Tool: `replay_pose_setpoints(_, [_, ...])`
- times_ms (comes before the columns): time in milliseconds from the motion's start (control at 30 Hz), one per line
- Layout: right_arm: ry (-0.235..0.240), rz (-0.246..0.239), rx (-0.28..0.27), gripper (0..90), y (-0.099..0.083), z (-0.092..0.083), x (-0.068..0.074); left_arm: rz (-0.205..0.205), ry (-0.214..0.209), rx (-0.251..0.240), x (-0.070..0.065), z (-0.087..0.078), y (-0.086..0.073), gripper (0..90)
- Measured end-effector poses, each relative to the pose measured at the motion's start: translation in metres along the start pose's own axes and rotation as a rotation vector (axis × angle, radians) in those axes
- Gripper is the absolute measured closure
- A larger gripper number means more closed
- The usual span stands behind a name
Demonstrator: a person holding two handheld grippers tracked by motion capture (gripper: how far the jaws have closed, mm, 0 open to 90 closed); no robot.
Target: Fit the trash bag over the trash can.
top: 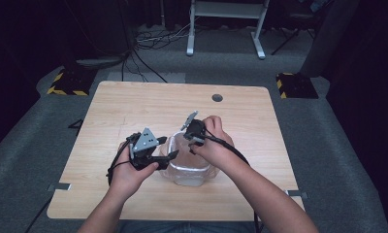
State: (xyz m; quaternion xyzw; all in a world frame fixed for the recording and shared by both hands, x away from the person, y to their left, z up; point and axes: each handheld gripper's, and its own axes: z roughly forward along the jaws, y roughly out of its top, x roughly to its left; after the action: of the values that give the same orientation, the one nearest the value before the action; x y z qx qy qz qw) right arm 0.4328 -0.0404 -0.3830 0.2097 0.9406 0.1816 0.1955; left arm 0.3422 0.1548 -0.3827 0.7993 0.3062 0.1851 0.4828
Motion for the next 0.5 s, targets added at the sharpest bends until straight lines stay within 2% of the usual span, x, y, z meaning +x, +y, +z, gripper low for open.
replay_pose_setpoints(67, [0.061, 0.027, -0.045, 28.0, 0.0, -0.005, -0.001, -0.014, -0.003, -0.042, 0.001, -0.006, 0.0, 32.4])
replay_pose_setpoints(167, [0.091, 0.013, -0.105, 26.0, 0.002, -0.014, -0.001, -0.041, -0.012, -0.106, 0.004, -0.018, 0.002, 31.2])
replay_pose_setpoints(200, [0.098, 0.007, -0.117, 25.6, 0.003, -0.018, -0.001, -0.045, -0.007, -0.115, 0.005, -0.022, 0.002, 30.9])
replay_pose_setpoints(300, [0.118, 0.007, -0.143, 25.4, 0.004, -0.028, 0.0, -0.033, 0.044, -0.136, 0.009, -0.035, 0.001, 30.7])
replay_pose_setpoints(400, [0.099, 0.001, -0.142, 25.4, 0.002, -0.035, -0.002, -0.036, 0.089, -0.138, 0.015, -0.042, -0.005, 30.6])
replay_pose_setpoints(500, [0.051, 0.01, -0.104, 25.4, -0.002, -0.034, -0.008, -0.049, 0.095, -0.111, 0.019, -0.04, -0.014, 30.6])
